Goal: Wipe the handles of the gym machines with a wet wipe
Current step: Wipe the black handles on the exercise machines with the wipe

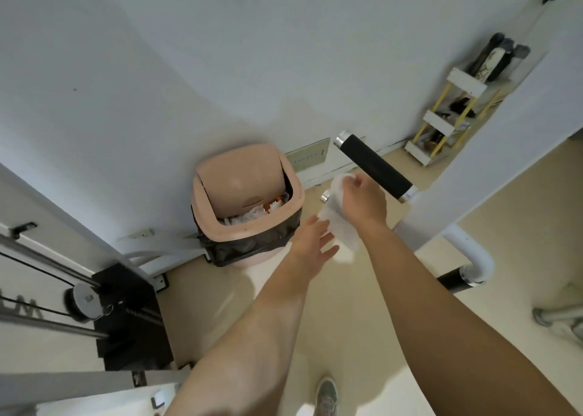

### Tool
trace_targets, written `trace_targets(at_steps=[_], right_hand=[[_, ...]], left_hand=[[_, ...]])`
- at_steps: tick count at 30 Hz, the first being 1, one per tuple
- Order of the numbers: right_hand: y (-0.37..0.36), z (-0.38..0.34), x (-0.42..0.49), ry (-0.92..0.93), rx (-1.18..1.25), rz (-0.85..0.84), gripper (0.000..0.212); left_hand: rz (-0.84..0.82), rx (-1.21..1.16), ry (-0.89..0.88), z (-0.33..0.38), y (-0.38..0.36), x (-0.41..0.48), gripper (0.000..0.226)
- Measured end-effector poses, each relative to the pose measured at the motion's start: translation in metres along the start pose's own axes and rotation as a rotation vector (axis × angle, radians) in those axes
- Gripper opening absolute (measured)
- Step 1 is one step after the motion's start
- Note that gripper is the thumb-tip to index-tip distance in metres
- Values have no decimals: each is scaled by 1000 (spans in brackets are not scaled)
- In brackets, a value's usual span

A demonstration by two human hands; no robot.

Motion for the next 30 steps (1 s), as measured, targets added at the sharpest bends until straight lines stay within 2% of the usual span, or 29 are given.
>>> trace_targets(at_steps=[4, 8, 9, 12, 14, 15, 17, 20, 23, 25, 27, 29, 30], right_hand=[[4, 8, 14, -19, -304, 153, 41], [1, 10, 20, -38, -419, 173, 39], [1, 9, 19, -45, -446, 164, 39], [5, 5, 7, -47, -491, 139, 35], [10, -3, -10, 25, -442, 145, 31], [11, -7, -21, 99, -387, 145, 29], [11, -6, -48, 268, -217, 110, 34], [25, 11, -97, 411, 39, 71, 25], [58, 30, -131, 561, 199, 286, 12], [81, 35, -141, 591, 257, 443, 9], [101, 37, -144, 548, 295, 578, 21], [116, 35, -140, 452, 339, 644, 47], [122, 31, -135, 402, 357, 625, 62]], left_hand=[[172, 8, -19, -10, -8, 15, 35], [285, 53, -50, -9, -10, 25, 21], [336, 85, -60, -8, -8, 26, 20], [490, 200, -49, -3, -7, 19, 37], [561, 143, -49, -1, -9, 10, 32], [542, 40, -54, -1, -13, 5, 30], [367, -204, -13, 1, -26, -7, 36], [110, -317, 41, 12, -46, -23, 70], [19, -308, 95, 21, -55, -21, 86], [-26, -238, 91, 20, -57, -11, 78], [14, -206, 70, 15, -55, -3, 59], [28, -230, 75, 3, -55, 10, 60], [59, -241, 59, -8, -53, 25, 61]])
Point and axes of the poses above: each hand's wrist, its own x-axis towards the middle knuckle, its own y-axis out of the back of the hand, z = x × y, the point moved 4 cm from there along x, towards the middle knuckle, and after that the axes turned 7 degrees about -y, right-handed, at the moved point
